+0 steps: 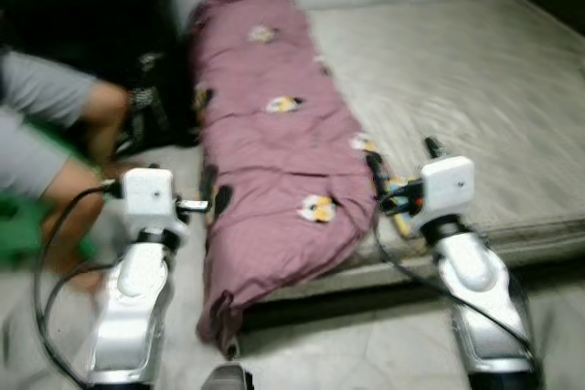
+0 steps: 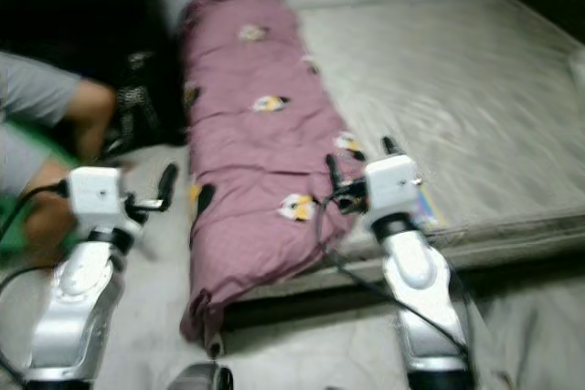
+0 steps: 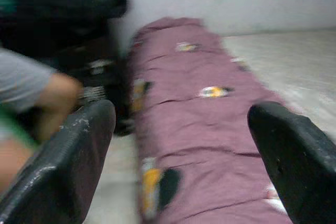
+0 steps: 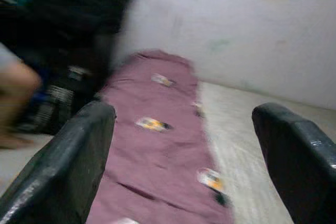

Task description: Clean up the room

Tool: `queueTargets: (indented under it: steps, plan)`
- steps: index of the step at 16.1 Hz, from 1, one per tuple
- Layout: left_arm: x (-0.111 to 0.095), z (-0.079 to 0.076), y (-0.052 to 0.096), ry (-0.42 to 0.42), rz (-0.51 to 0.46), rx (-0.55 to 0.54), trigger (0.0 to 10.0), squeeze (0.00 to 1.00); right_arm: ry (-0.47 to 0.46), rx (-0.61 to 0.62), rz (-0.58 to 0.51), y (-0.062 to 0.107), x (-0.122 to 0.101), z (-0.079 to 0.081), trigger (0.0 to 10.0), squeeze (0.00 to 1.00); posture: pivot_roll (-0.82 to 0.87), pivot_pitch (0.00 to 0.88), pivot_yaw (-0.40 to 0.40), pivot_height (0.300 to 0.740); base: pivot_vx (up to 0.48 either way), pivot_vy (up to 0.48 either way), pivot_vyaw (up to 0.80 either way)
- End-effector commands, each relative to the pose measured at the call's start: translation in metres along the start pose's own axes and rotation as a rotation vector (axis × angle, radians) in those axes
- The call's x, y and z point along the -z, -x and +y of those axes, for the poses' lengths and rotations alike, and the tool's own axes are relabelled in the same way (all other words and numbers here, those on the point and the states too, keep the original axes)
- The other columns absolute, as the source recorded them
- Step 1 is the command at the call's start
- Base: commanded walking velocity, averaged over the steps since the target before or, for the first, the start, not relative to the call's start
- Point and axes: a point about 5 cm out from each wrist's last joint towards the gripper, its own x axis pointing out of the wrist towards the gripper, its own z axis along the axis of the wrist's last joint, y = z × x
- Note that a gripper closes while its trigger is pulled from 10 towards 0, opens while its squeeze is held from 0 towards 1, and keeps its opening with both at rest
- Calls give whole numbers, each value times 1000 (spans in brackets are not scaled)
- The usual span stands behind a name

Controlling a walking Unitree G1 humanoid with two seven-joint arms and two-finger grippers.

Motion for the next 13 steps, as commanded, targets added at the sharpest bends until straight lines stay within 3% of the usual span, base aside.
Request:
queueTargets:
  steps: [1, 3, 7, 13]
  plan:
    - [-4, -4, -1, 8, -14, 12, 10000, 0, 3, 8, 5, 3, 0, -5, 10000, 0, -43, 59, 9, 740, 0, 0, 800]
    - [-2, -7, 0, 5, -6, 27, 10000, 0, 6, 13, 4, 4, 0, -6, 10000, 0, -48, 60, 13, 740, 0, 0, 709]
    - [-4, -8, -2, 11, -16, 52, 10000, 0, 5, 27, 9, 5, 1, -8, 10000, 0, -48, 58, 9, 740, 0, 0, 0]
    - [-6, -11, -1, 21, -31, 84, 10000, 0, 10, 20, 0, 1, -1, -7, 10000, 0, -45, 56, 7, 740, 285, 0, 0]
